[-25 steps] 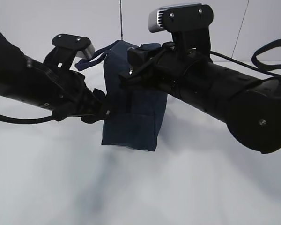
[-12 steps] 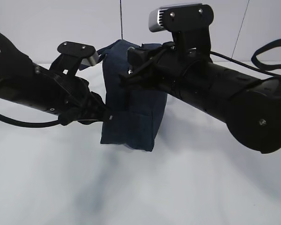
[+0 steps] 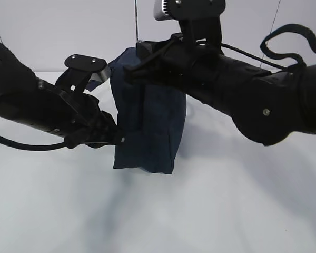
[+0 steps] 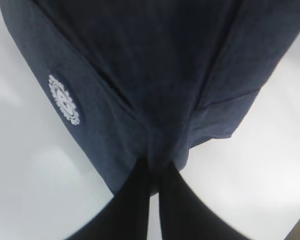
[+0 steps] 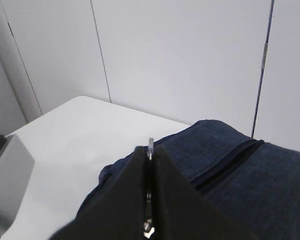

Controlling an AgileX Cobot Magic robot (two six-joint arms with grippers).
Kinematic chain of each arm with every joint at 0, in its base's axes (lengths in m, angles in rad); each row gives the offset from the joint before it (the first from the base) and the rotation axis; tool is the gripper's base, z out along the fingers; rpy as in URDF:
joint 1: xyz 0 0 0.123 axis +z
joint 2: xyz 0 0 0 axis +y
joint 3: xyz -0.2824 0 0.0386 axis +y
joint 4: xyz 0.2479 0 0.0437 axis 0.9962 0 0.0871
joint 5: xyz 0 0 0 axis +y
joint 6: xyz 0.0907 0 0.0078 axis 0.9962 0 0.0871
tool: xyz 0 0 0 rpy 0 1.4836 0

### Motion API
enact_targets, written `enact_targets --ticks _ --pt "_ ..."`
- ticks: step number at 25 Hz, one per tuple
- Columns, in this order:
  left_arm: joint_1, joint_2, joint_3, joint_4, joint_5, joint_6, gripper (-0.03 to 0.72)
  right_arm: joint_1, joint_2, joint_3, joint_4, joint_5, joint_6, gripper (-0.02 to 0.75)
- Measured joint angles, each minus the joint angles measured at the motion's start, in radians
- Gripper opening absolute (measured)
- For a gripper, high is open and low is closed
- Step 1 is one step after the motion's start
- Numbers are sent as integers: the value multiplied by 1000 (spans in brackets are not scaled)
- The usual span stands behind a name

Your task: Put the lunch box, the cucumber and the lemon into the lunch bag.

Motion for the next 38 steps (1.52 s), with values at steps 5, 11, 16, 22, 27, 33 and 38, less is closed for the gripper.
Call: enact_targets --ticks 5,11,16,22,27,33,38 --pt "0 0 34 -3 -16 0 -6 -23 41 -84 2 50 -51 0" --pt "0 0 53 -6 -32 0 -6 -65 102 -160 2 82 -55 0" --pt "0 0 64 -8 -36 0 -6 -101 168 -243 4 94 -55 0" --pt "0 0 64 -8 -34 0 -6 -151 270 -391 7 161 -57 0" --pt "0 0 64 -8 -30 0 -6 -188 368 -532 11 229 -57 0" --pt "0 0 64 -8 -26 0 -6 -230 466 -668 44 325 -57 0" --pt "0 0 64 -9 -24 0 -6 -245 497 -723 53 413 -57 0"
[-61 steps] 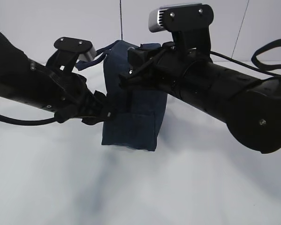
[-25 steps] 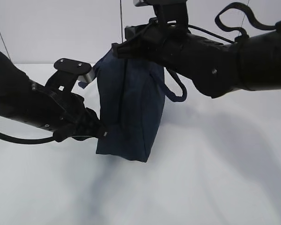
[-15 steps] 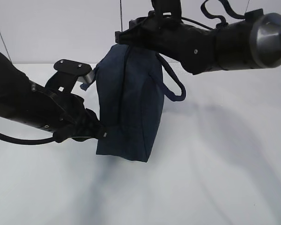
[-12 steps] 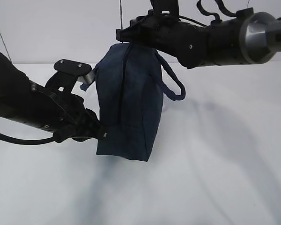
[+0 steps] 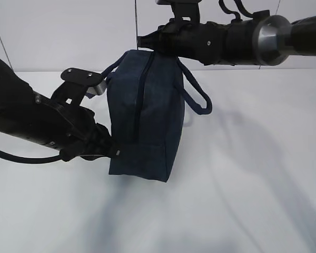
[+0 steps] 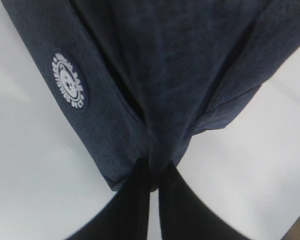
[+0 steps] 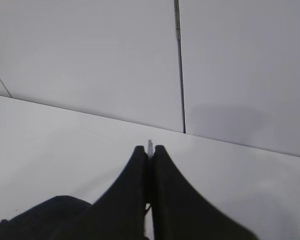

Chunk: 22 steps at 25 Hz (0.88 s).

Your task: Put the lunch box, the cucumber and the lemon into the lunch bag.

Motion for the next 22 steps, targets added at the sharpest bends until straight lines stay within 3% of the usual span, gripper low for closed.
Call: enact_targets --ticks 7,10,16,22 --pt "0 0 -27 -47 99 0 8 -2 -21 -8 4 89 2 0" --pt "0 -8 -65 -59 152 0 79 -4 -44 -9 4 118 2 0" --pt "17 -65 -122 -59 213 -60 340 -4 -62 -9 4 146 2 0" --pt "111 -77 -215 -57 290 -120 379 -4 -63 -9 10 164 2 0"
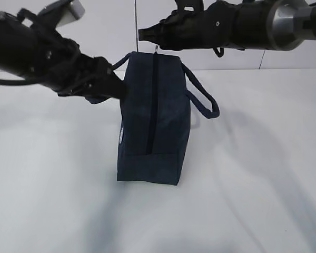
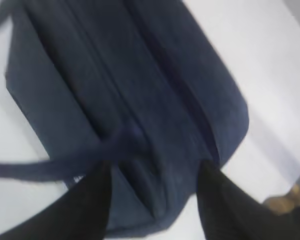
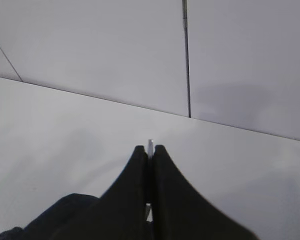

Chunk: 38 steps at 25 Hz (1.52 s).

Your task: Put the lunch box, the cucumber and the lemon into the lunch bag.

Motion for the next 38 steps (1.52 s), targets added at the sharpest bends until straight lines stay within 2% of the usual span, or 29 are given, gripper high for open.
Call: enact_targets --ticks 6,13,17,20,24,26,30,38 --pt "49 40 -146 0 45 -16 380 0 0 0 33 10 0 0" --pt "52 213 -318 0 93 -50 380 0 0 0 60 17 0 0" --pt "52 291 -365 1 100 -82 374 0 0 -2 64 23 0 0" --pt "52 320 -367 2 102 -90 293 0 0 -2 65 24 0 0" --pt "52 326 -373 7 104 -82 67 0 0 -2 67 26 0 0" --pt "53 326 -373 13 117 -57 13 0 0 -2 67 26 0 0" --pt "53 326 -373 42 164 0 -6 0 0 -2 67 33 2 0" --pt "56 326 -383 94 267 30 -8 0 0 -2 67 40 0 0"
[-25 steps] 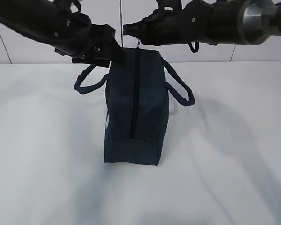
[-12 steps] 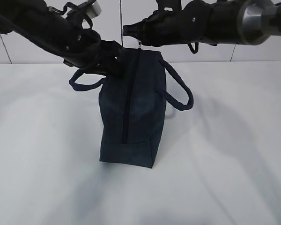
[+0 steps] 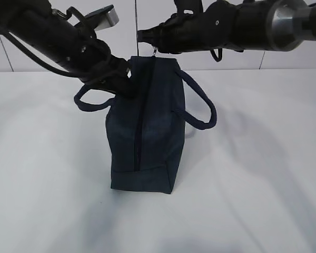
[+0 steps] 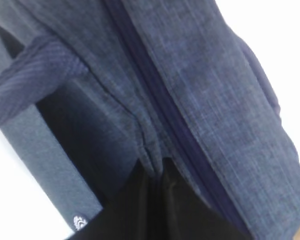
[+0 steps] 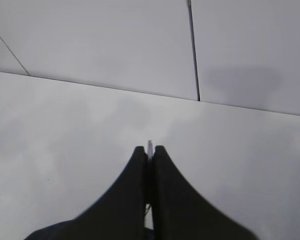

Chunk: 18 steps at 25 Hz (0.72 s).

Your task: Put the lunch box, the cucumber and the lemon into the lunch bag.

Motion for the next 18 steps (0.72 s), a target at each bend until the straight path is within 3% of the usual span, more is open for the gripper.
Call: enact_targets --ticks 18 --pt "2 -36 0 115 160 65 -9 0 63 -20 7 25 0 0"
